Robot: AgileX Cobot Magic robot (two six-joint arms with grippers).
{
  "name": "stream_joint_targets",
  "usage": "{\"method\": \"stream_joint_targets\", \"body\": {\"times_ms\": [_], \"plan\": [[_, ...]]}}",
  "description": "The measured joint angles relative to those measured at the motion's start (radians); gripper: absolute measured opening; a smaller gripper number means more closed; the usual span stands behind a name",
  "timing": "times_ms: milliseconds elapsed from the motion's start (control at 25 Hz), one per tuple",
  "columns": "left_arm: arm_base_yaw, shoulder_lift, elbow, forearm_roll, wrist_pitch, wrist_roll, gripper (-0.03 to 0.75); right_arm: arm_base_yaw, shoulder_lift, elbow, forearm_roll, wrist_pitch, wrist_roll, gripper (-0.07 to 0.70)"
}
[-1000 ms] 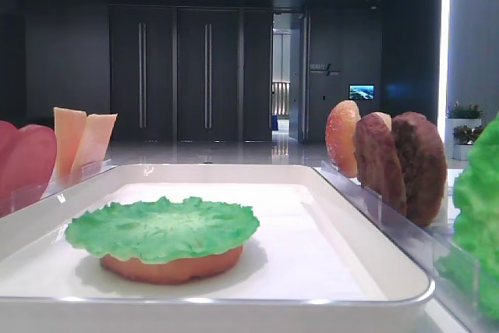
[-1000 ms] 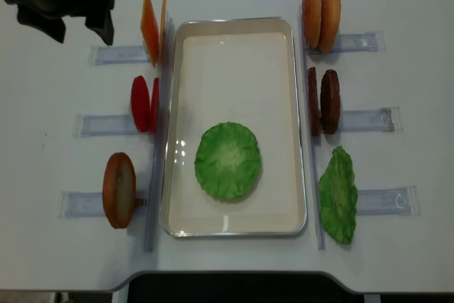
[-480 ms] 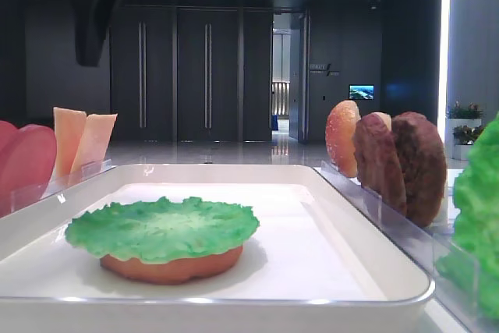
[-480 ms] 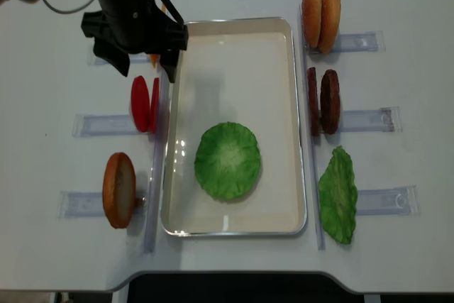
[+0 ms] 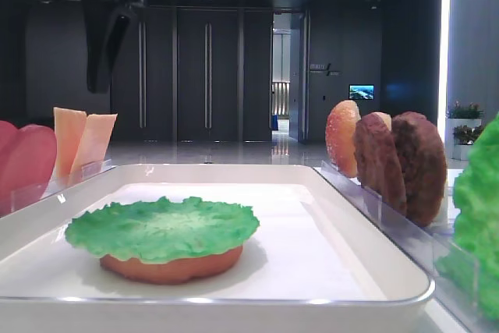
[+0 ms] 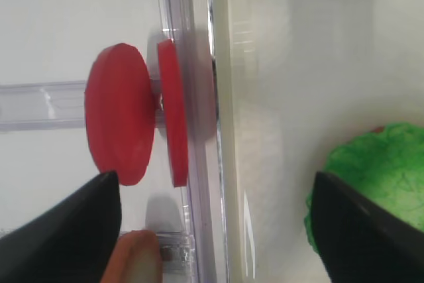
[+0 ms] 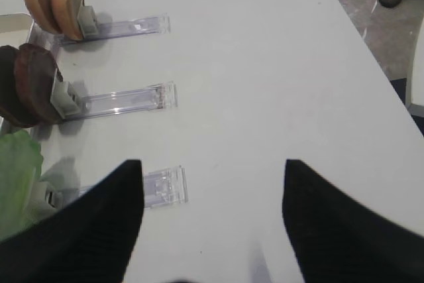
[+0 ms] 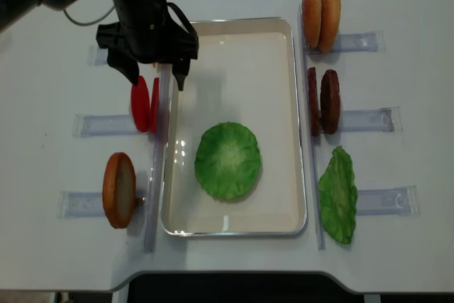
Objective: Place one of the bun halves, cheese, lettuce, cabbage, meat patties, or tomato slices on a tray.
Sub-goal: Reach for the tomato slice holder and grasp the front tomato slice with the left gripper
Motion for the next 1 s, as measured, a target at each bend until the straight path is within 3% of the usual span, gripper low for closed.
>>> {"method": "stream_joint_targets", "body": {"times_ms": [600,1000], "plan": [[0.0,0.082,0.0,0.018,-0.047,-0.012,0.692,0.0,0.0,0.0,0.0,0.0,0.0,0.433],[0.013,0.122,0.0,0.019,-0.048,-0.013,0.693,0.0,0.0,0.0,0.0,0.0,0.0,0.433]]}}
